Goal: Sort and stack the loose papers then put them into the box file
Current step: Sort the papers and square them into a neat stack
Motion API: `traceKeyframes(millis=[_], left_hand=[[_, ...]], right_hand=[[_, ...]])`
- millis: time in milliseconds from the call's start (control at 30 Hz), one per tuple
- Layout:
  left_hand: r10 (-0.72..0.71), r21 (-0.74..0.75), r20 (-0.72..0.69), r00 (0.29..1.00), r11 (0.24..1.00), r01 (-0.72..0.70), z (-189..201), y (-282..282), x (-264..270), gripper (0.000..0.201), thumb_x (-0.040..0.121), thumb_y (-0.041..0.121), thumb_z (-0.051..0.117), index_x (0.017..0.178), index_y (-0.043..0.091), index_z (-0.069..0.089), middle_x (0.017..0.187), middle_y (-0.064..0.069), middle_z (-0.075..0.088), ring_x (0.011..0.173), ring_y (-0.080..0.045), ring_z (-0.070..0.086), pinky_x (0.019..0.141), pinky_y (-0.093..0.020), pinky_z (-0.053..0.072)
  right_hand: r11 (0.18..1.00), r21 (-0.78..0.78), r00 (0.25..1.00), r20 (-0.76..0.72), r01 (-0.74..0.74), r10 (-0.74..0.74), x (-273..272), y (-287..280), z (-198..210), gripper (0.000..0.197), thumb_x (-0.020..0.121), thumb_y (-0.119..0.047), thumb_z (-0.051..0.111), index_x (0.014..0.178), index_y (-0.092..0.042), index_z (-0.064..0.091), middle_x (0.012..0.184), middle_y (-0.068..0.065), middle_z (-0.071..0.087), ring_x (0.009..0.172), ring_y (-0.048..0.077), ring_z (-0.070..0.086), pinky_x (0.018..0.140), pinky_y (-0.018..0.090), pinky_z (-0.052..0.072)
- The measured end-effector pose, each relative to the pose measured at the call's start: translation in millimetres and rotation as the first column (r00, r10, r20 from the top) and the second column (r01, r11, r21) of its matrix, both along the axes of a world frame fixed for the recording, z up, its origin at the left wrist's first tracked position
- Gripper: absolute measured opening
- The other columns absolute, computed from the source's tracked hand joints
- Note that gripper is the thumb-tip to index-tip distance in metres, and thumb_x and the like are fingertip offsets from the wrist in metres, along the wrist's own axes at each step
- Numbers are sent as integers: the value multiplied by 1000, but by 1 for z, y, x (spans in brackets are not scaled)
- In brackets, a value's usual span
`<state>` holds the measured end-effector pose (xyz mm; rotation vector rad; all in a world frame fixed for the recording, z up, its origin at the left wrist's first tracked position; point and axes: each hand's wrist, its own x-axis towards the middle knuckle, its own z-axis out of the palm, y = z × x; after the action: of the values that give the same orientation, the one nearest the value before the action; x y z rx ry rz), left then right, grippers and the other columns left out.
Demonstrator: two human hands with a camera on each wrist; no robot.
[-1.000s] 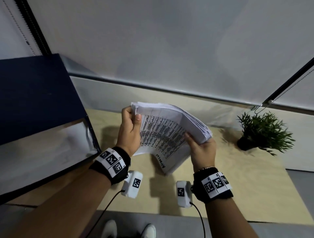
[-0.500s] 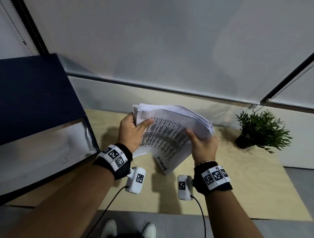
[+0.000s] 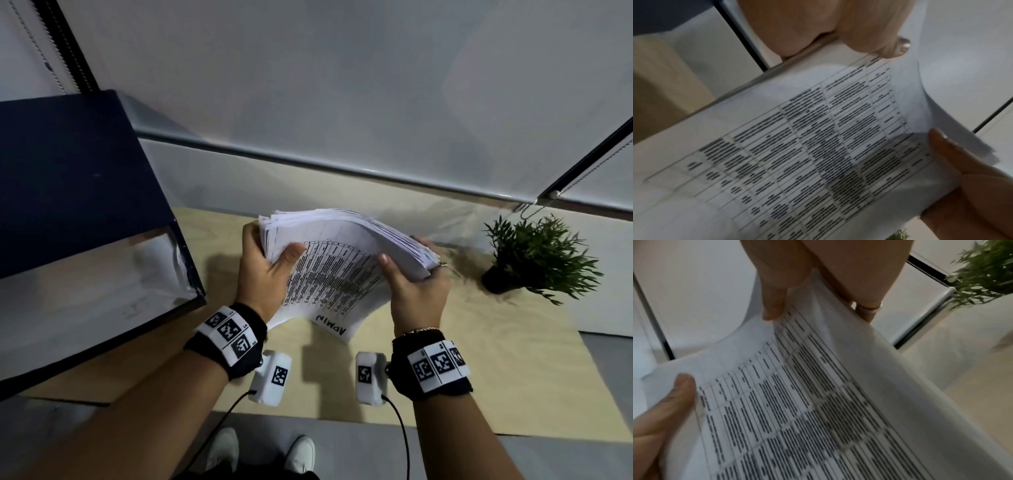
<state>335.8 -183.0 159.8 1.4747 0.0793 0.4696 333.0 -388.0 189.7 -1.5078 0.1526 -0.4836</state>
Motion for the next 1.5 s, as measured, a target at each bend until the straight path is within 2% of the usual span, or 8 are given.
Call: traceKeyframes(millis=[300, 567, 700, 933, 1233, 1333, 1400, 1500], left_hand=[[124, 20, 181, 976, 991, -130, 32, -9, 2, 45, 87, 53, 58, 107, 13, 53, 86, 15, 59, 74, 3, 54, 71, -14, 45], [184, 67, 160, 970, 978, -196, 42, -7, 7, 17, 96, 19, 52, 95, 3, 59, 82, 11, 57, 74, 6, 53, 70, -5, 40], [204, 83, 115, 972, 973, -214, 47, -8, 11, 5, 91, 11, 56, 89, 9, 60, 78, 12, 58, 70, 4, 53, 67, -6, 40], [203, 66, 117, 972, 975, -212, 53, -4, 16, 11, 87, 7, 51, 90, 11, 61, 76, 12, 58, 64, 3, 51, 60, -10, 39], [41, 274, 139, 989, 959, -78, 59, -2, 9, 54, 71, 36, 82, 114, 19, 54, 105, 1, 62, 99, -7, 57, 88, -15, 42], [-45, 303, 49, 998, 953, 28, 64, -2, 15, 56, 64, 16, 88, 108, 29, 56, 93, 8, 64, 88, -2, 60, 81, -21, 48], [-75, 279, 37, 996, 958, 62, 65, -2, 18, 48, 65, 7, 85, 99, 30, 59, 89, 13, 64, 84, 1, 59, 79, -21, 49], [-119, 252, 24, 993, 962, 109, 68, -6, 20, 49, 65, 3, 85, 91, 35, 59, 86, 11, 65, 81, -2, 62, 77, -26, 54]], right_hand=[[994, -87, 979, 198, 62, -43, 7, 6, 29, 13, 88, -7, 67, 86, -19, 65, 79, -7, 73, 78, 11, 67, 77, 23, 52], [989, -91, 982, 158, 120, -105, 13, 11, 33, 13, 92, -9, 57, 102, -11, 64, 84, 5, 69, 76, 8, 65, 73, 18, 49], [958, -271, 990, 130, 93, -59, 12, 13, 33, 17, 91, -20, 63, 108, -22, 62, 86, -11, 67, 74, -1, 62, 72, 17, 46], [932, -359, 994, 107, 43, -4, 8, 6, 36, 18, 90, -13, 66, 108, -13, 66, 88, -10, 67, 74, -11, 60, 71, 4, 42], [853, -522, 1000, 3, -14, 18, 10, -8, 41, 11, 80, -16, 77, 89, -17, 71, 74, -13, 68, 68, -13, 62, 67, 5, 46], [720, -694, 998, -38, 4, -43, 16, -12, 50, 16, 81, -27, 76, 93, -19, 71, 78, -6, 71, 73, 3, 66, 74, 28, 54], [436, -900, 993, -64, -14, -101, 23, -7, 59, 27, 78, -38, 73, 101, -24, 69, 88, 2, 73, 88, 24, 67, 80, 36, 51], [99, -990, 993, -88, -95, 77, 34, 19, 75, 48, 72, -50, 71, 116, -34, 62, 105, -8, 72, 100, 24, 65, 92, 41, 45]])
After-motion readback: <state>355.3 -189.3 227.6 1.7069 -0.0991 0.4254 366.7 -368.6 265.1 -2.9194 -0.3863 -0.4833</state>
